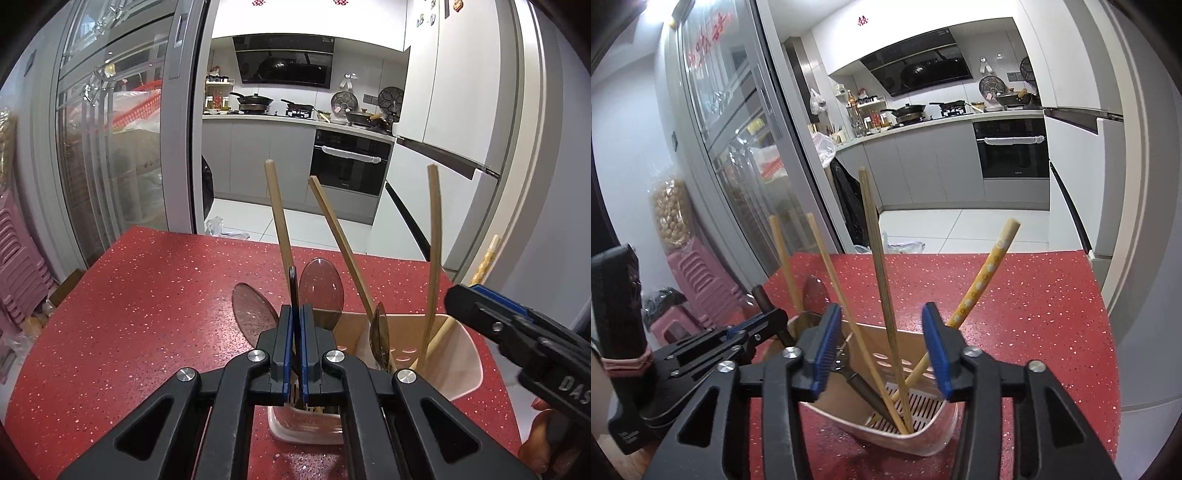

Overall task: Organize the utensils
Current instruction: 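Carry chopstick and spoon to the beige holder and open both tools inside, then move both open tools back over the dark spoon and blue chopstick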

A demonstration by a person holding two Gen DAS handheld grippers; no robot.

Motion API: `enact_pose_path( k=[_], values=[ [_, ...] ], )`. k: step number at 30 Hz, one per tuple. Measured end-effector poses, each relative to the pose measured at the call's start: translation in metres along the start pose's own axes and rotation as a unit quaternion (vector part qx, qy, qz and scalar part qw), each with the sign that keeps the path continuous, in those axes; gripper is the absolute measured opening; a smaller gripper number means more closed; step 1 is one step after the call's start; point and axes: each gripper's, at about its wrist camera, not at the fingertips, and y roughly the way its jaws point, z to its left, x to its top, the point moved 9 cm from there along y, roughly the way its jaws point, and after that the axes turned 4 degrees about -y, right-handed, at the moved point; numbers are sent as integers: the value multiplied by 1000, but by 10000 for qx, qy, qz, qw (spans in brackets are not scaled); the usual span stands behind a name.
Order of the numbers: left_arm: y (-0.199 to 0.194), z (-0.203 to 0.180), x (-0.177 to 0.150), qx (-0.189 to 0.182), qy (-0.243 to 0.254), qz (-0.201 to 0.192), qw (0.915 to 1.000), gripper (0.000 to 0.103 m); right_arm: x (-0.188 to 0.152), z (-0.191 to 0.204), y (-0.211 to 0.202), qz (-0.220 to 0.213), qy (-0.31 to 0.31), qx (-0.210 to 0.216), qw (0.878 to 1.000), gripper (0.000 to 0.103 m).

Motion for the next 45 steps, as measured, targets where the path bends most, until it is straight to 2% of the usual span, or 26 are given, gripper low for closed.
enact_pose_path(
  k=[10, 17, 20, 24, 36, 39, 40, 41, 42, 45],
  values=[
    [-17, 5, -5, 64, -2, -29, 10000, 28, -12, 2, -31, 28, 238, 49, 9997, 65],
    [-32, 8, -10, 31, 6, 67, 10000, 28, -24, 4, -48, 208, 415, 34, 9989, 66],
    [-41, 9, -15, -6, 16, 82, 10000, 28, -31, 7, -57, 288, 483, 53, 9984, 73],
    [-58, 13, -28, 6, -8, 203, 9998, 28, -47, 14, -69, 454, 525, 118, 9975, 79],
    [-99, 40, -90, 124, -179, 540, 9983, 28, -114, 33, -82, 1098, 725, 207, 9911, 83],
    [-108, 49, -106, 138, -279, 641, 9975, 28, -127, 38, -84, 1230, 757, 266, 9892, 99],
    [-111, 51, -112, 104, -337, 692, 9970, 35, -132, 40, -86, 1262, 764, 266, 9887, 103],
    [-114, 53, -117, 64, -387, 737, 9965, 56, -137, 41, -87, 1251, 771, 277, 9888, 103],
    [-116, 56, -125, 39, -443, 856, 9953, 103, -141, 42, -87, 1274, 783, 285, 9883, 103],
    [-110, 62, -143, 100, -447, 888, 9950, 103, -153, 45, -88, 1391, 775, 223, 9870, 103]
  ],
)
